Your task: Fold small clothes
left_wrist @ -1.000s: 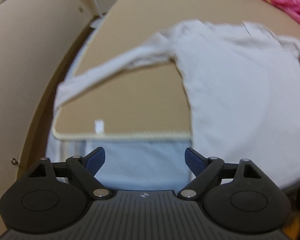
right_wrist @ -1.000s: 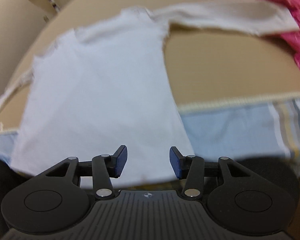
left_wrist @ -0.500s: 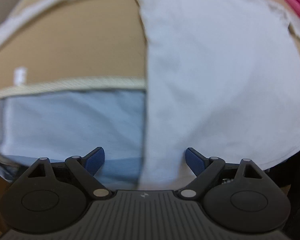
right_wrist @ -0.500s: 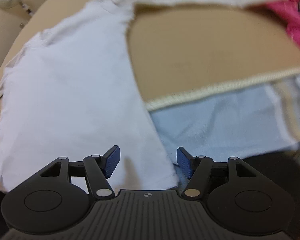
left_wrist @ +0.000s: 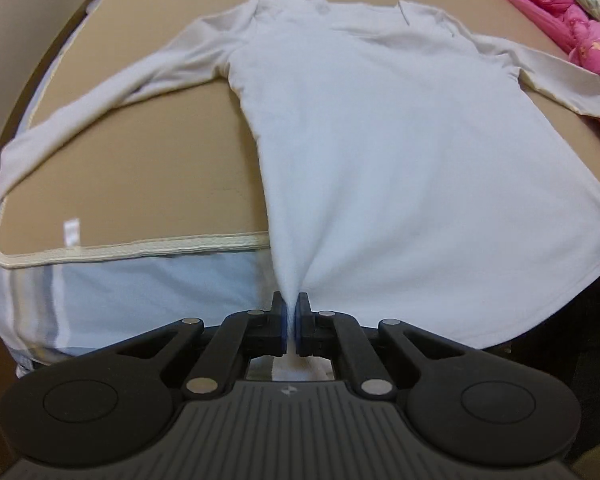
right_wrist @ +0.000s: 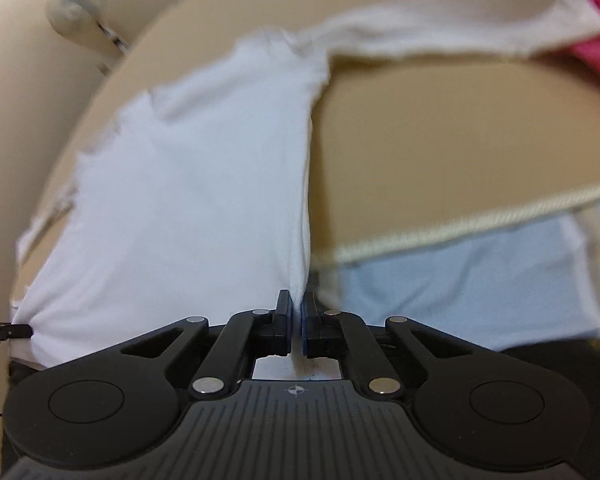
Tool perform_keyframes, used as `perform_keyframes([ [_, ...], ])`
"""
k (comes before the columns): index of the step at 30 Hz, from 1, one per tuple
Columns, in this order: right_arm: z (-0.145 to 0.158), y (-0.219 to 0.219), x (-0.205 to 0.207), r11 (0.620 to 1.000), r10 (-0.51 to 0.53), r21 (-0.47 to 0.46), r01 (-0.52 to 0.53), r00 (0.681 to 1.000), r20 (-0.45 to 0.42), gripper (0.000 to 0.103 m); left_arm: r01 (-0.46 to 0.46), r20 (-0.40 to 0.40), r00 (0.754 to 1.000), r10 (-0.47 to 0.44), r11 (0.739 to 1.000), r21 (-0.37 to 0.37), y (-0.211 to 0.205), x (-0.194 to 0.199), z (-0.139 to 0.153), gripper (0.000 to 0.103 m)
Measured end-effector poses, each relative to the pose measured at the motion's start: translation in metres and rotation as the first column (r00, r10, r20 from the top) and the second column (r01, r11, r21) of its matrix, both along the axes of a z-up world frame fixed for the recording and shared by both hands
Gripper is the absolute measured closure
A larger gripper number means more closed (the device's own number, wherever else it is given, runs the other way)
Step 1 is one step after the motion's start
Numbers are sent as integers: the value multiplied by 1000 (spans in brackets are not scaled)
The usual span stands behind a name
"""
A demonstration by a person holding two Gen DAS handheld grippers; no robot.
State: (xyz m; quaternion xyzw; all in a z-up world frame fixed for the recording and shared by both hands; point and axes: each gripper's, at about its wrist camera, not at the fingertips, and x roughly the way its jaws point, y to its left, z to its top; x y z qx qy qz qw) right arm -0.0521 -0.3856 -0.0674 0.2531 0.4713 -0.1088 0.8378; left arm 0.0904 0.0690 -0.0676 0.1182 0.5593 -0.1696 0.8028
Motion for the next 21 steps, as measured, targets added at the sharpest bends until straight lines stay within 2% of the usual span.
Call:
perform_keyframes([
  [2, -10, -3, 3, 1000, -11, 2, 11, 1000, -27, 100, 14, -16, 1000, -13, 998, 68, -2, 2, -21, 99],
  [6, -72, -3, 13, 999, -38, 16, 42, 986, -162, 99, -29, -138, 989, 50, 989, 148, -9, 21, -76, 97],
  [8, -85, -4, 11, 996, -76, 24, 81, 980, -182, 97, -59, -148, 985, 83, 986, 157, -8, 23, -83, 89],
  [9, -84, -5, 8, 995, -93, 24, 99, 980, -177, 95, -62, -141, 986, 86, 984, 166, -5, 22, -83, 70],
  [10, -81, -5, 6, 995, -95, 23, 101, 979, -179, 92, -61, -125, 989, 84, 982, 177, -2, 20, -81, 47],
  [11, -77, -4, 3, 996, -88, 15, 93, 976, -200, 81, -59, -105, 991, 80, 980, 188, 2, 17, -77, 37],
  [12, -74, -4, 1, 997, -81, 0, 83, 970, -227, 65, -65, -82, 993, 83, 977, 203, 8, 14, -74, 22],
  [14, -64, -4, -9, 995, -104, -32, 99, 965, -243, 49, -107, -33, 993, 116, 973, 205, 24, 13, -66, 19],
  [16, -51, -6, -15, 992, -125, -41, 119, 970, -207, 47, -181, 7, 983, 183, 970, 163, 47, 24, -53, 18],
  [18, -39, -2, -12, 991, -131, -57, 123, 975, -181, 44, -305, 43, 952, 302, 946, 107, 78, 49, -38, 18],
  [20, -28, 9, -2, 991, -116, -88, 102, 979, -166, 44, -438, 58, 898, 436, 898, 31, 108, 74, -31, 18],
  [21, -26, 14, 8, 991, -104, -99, 89, 982, -160, 44, -500, 60, 864, 500, 866, -8, 125, 86, -28, 18],
])
